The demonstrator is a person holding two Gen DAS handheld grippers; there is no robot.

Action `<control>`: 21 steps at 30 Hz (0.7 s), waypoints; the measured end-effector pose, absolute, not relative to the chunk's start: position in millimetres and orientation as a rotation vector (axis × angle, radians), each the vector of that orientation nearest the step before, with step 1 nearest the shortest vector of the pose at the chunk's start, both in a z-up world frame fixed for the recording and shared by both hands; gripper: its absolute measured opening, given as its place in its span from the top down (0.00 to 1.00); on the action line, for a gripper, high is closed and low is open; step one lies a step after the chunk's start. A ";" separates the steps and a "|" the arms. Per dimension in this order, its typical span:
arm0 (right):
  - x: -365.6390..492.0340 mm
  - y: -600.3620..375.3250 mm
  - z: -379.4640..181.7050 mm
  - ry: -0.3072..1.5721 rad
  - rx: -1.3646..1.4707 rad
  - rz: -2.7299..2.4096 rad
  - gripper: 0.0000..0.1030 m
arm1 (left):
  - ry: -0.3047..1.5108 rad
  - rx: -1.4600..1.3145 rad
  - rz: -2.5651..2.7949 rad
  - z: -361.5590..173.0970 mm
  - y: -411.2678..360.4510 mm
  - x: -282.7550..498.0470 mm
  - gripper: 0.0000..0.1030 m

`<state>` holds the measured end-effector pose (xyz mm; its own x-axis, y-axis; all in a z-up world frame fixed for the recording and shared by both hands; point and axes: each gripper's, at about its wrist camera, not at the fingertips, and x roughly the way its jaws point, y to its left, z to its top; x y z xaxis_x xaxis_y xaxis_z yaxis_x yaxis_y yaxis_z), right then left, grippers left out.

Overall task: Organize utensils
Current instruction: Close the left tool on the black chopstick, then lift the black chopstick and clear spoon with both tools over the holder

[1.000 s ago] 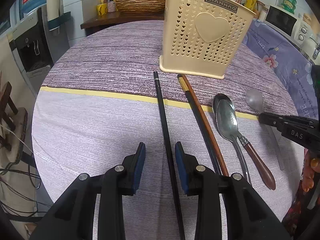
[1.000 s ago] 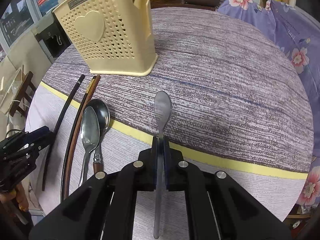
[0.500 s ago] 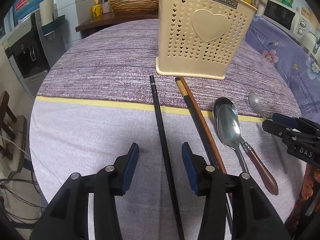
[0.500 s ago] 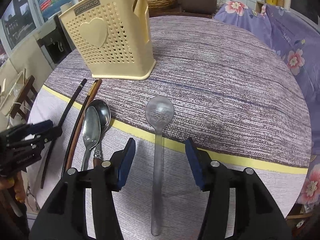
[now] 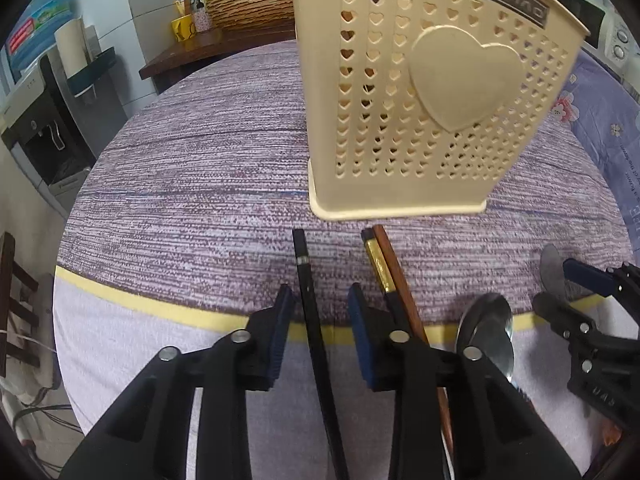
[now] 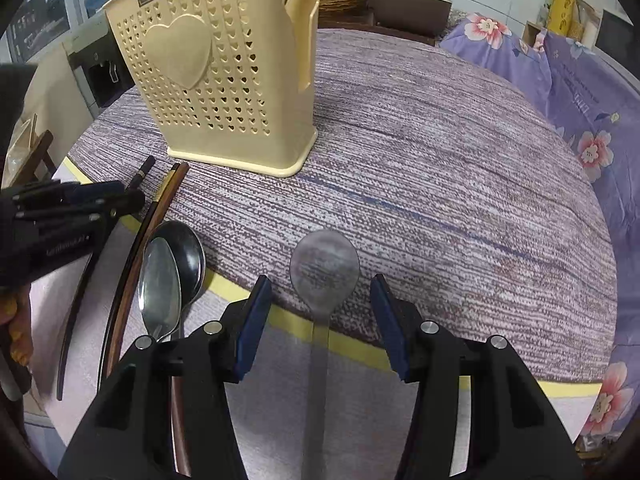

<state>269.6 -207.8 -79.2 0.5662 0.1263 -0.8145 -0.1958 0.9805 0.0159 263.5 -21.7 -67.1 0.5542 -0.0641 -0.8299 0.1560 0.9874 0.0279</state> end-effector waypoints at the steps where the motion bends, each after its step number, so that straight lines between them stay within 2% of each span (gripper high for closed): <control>1: 271.3 -207.6 -79.2 0.951 -0.079 0.189 0.53 | 0.975 0.106 -0.126 -66.7 -22.4 265.2 0.78; 5: 274.6 -207.0 -77.8 0.961 -0.080 0.188 0.62 | 0.972 0.107 -0.105 -65.5 -22.3 269.5 0.91; 16: 271.2 -208.9 -77.7 0.945 -0.049 0.190 0.64 | 0.958 0.083 -0.090 -66.5 -20.2 269.0 0.92; 21: 264.9 -217.6 -61.2 0.896 0.008 0.223 0.64 | 0.926 0.045 -0.099 -57.8 -12.7 263.2 0.92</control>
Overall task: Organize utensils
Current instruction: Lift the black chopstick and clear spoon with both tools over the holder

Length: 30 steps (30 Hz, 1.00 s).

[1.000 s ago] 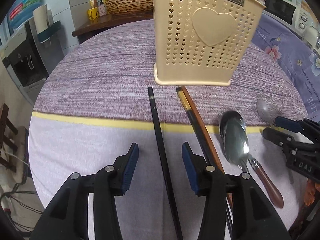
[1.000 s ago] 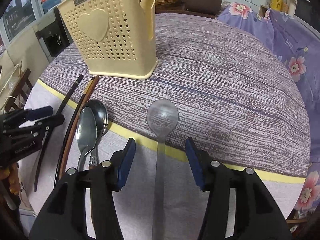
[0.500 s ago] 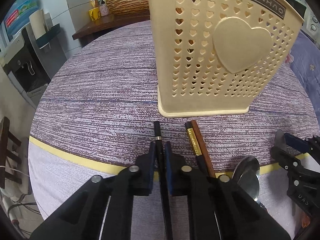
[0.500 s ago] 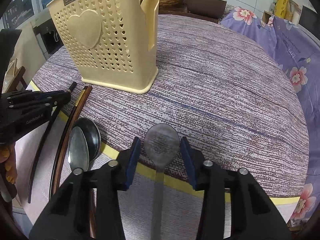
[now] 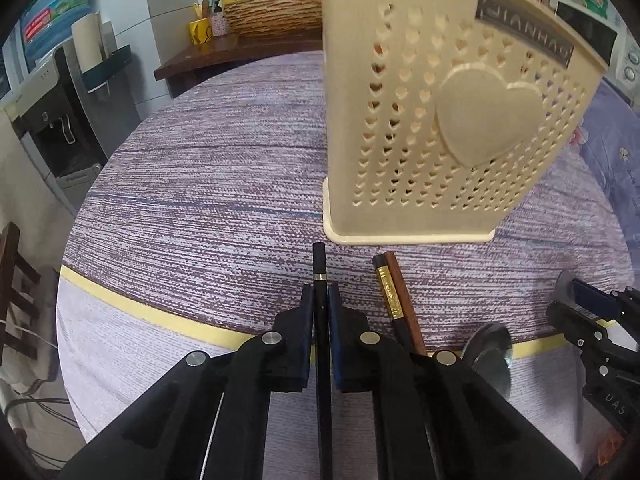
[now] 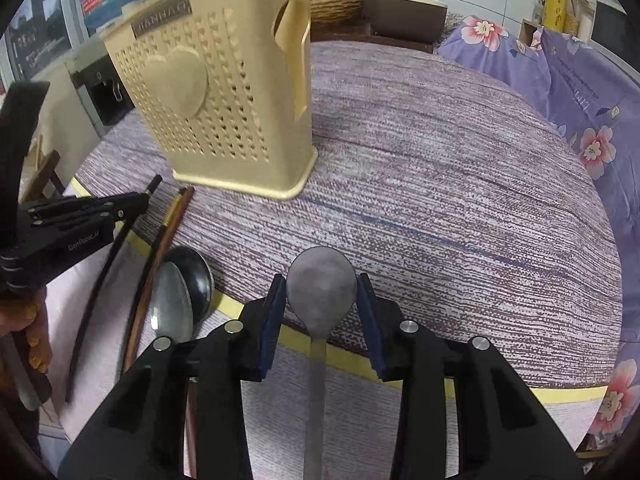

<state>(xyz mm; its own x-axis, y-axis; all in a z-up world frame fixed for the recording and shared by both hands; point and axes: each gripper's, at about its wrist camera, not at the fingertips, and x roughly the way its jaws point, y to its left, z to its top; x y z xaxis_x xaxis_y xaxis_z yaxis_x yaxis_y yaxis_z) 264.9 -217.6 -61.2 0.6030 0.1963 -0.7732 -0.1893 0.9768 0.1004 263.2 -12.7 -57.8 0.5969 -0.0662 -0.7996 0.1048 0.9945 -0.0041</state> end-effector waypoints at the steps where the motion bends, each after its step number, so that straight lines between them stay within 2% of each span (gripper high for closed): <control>1: 263.4 -218.9 -55.1 0.882 0.016 0.229 0.64 | 0.909 0.032 -0.109 -51.4 -10.5 259.8 0.92; 17: 224.6 -240.3 43.8 0.647 0.099 0.330 0.64 | 0.563 -0.102 -0.176 77.1 18.8 194.6 0.92; 30: 216.4 -234.1 44.6 0.619 0.086 0.327 0.64 | 0.518 -0.113 -0.179 84.5 23.2 185.2 0.92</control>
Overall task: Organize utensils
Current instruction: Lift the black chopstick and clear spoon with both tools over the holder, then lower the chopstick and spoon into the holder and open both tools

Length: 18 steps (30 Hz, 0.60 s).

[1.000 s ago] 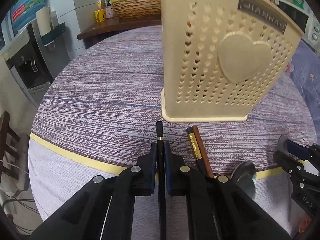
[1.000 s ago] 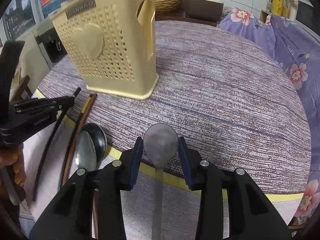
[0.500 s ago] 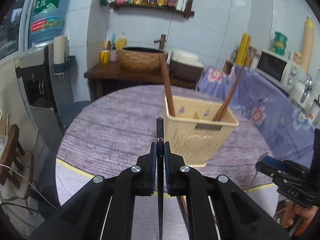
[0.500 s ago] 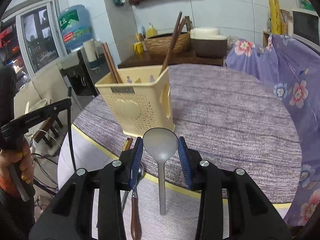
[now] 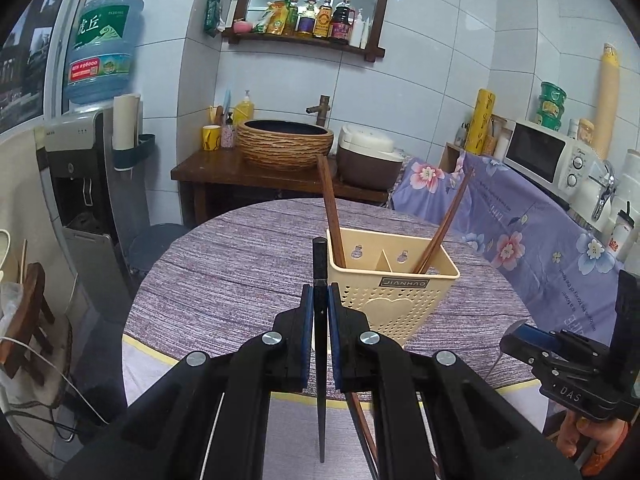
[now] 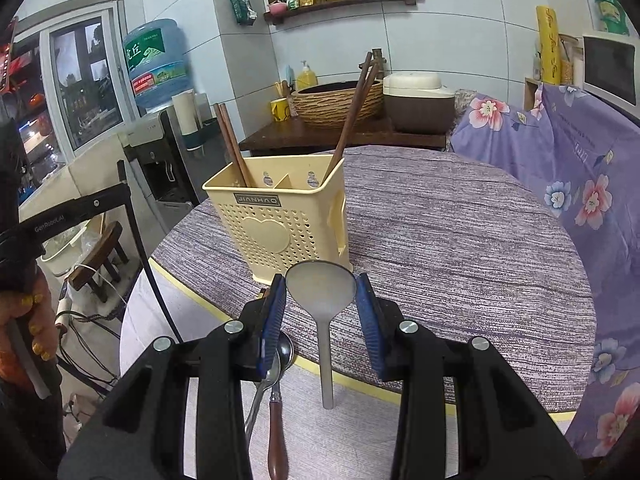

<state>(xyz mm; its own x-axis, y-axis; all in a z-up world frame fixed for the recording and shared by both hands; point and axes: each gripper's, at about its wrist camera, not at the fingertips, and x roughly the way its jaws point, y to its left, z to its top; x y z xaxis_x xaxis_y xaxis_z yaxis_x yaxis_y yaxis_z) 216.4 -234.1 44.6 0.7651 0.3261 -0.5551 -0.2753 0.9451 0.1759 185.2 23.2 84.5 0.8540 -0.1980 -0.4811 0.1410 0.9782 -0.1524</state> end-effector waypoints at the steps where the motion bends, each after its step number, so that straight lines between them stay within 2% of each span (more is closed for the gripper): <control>1: 216.1 -234.1 46.2 0.613 0.087 0.329 0.64 | 0.511 -0.114 -0.179 86.5 23.9 183.8 0.92; 11: 222.9 -227.2 91.2 0.538 0.071 0.365 0.64 | 0.426 -0.104 -0.193 132.9 29.7 183.0 0.92; 18: 248.0 -213.5 167.8 0.410 0.067 0.373 0.64 | 0.289 -0.121 -0.192 211.1 27.8 197.2 0.92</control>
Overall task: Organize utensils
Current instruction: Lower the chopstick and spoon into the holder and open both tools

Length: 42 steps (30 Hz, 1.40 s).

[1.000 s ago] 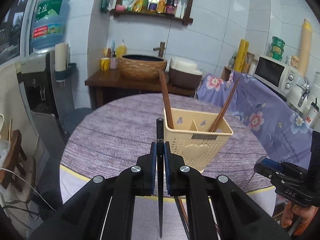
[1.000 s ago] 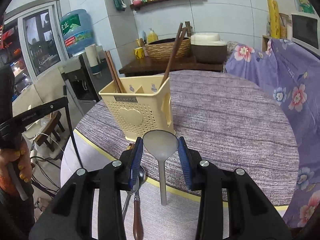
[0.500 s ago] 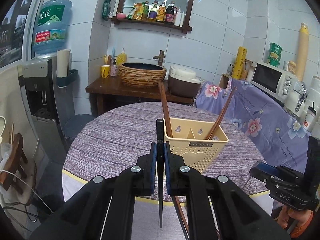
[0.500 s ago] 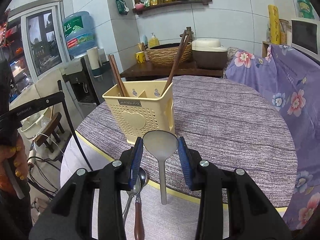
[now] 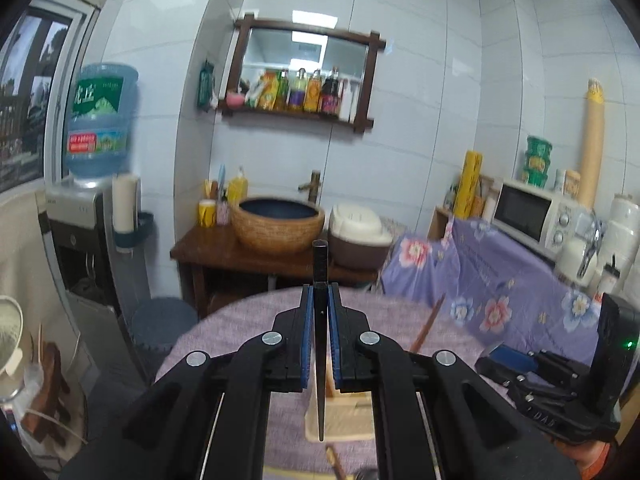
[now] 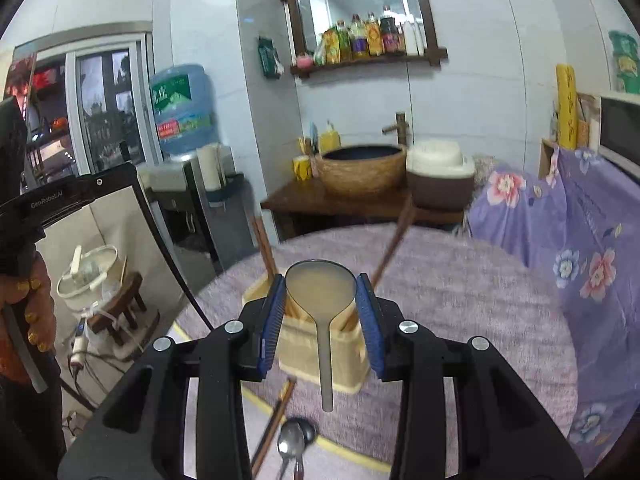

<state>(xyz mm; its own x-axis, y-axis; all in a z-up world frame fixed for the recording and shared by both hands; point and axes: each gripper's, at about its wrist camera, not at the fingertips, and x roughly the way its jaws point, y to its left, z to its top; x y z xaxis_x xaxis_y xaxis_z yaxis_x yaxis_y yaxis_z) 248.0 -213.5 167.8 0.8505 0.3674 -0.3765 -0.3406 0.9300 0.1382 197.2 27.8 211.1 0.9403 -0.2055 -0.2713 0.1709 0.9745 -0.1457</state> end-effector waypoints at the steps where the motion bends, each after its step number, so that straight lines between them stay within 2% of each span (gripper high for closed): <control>1: 253.7 -211.8 179.9 0.385 0.069 0.363 0.64 | 0.271 -0.126 -0.189 220.9 24.9 201.7 0.92; 5: 272.9 -205.1 208.1 0.324 0.078 0.322 0.64 | 0.226 -0.138 -0.167 239.5 10.4 223.8 0.92; 8: 284.9 -198.0 207.4 0.309 0.078 0.297 0.64 | 0.222 -0.119 -0.151 232.5 -1.3 236.6 0.92; 23: 297.4 -181.3 95.2 0.391 0.017 0.219 0.64 | 0.398 -0.131 -0.153 115.9 -11.4 260.3 0.92; 29: 296.8 -178.7 71.7 0.434 0.000 0.215 0.64 | 0.446 -0.134 -0.161 92.9 -9.5 263.3 0.92; 38: 295.3 -181.4 61.0 0.451 0.015 0.211 0.64 | 0.435 -0.102 -0.168 94.1 -15.1 259.0 0.91; 39: 293.3 -181.6 62.0 0.445 0.016 0.211 0.62 | 0.436 -0.103 -0.172 93.2 -15.4 258.1 0.91; 40: 291.2 -182.5 63.0 0.438 0.017 0.210 0.55 | 0.438 -0.103 -0.174 93.6 -14.5 256.6 0.90; 41: 288.5 -184.1 63.7 0.428 0.017 0.202 0.50 | 0.439 -0.102 -0.175 93.5 -13.7 254.4 0.83; 42: 285.6 -185.8 65.1 0.420 0.019 0.198 0.42 | 0.438 -0.105 -0.174 93.6 -12.5 251.9 0.72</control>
